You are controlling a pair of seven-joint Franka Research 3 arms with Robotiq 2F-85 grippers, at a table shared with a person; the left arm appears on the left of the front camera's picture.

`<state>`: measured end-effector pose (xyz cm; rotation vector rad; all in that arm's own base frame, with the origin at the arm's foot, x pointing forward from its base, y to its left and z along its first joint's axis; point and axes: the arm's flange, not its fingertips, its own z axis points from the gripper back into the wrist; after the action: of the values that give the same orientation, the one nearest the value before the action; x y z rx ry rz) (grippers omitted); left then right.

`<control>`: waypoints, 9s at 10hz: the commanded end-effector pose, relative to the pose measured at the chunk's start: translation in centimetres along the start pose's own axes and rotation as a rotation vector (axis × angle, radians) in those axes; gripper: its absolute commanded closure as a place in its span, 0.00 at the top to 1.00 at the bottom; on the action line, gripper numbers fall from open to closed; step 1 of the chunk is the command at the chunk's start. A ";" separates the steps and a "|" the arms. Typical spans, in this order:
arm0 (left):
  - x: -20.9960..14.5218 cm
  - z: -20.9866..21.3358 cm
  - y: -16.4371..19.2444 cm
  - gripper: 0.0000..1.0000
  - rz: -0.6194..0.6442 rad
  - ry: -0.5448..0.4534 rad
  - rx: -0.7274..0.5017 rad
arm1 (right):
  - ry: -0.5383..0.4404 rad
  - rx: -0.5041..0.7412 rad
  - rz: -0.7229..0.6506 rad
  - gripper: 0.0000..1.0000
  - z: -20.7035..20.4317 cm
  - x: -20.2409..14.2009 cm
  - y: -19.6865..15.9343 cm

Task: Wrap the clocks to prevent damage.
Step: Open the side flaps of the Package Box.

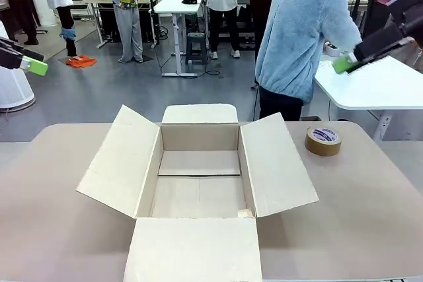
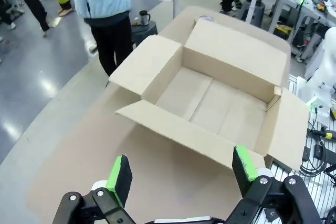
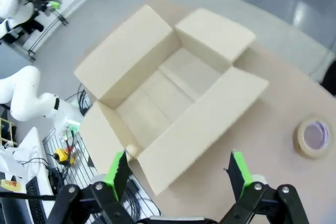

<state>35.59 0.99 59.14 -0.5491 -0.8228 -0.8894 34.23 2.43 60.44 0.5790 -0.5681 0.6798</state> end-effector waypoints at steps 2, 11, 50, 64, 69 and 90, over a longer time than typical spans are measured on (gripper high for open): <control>0.8 -0.4 -0.7 1.00 -0.013 -0.005 -0.004 | -0.039 0.015 0.030 1.00 -0.5 1.1 1.1; -0.7 3.1 0.4 1.00 -0.193 0.111 -0.217 | -0.187 0.506 0.131 1.00 0.8 -2.5 -7.5; 1.3 1.4 0.4 0.00 -0.124 0.013 -0.139 | 0.007 0.284 0.102 0.00 0.5 1.2 -2.6; 7.3 -11.0 -7.5 0.00 -0.238 0.470 0.174 | 0.323 -0.247 -0.104 0.01 -13.4 7.6 9.9; 3.8 -19.3 -8.2 0.00 -0.245 0.667 0.347 | 0.512 -0.399 -0.178 0.01 -20.8 5.5 7.2; -1.5 -28.7 -2.2 0.00 0.336 0.730 0.478 | 0.489 -0.601 -0.617 0.01 -29.6 -0.3 -1.7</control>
<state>43.75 -20.23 41.70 0.1189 -0.2322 -0.4668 43.90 20.63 39.96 -0.0421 -0.0916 0.0491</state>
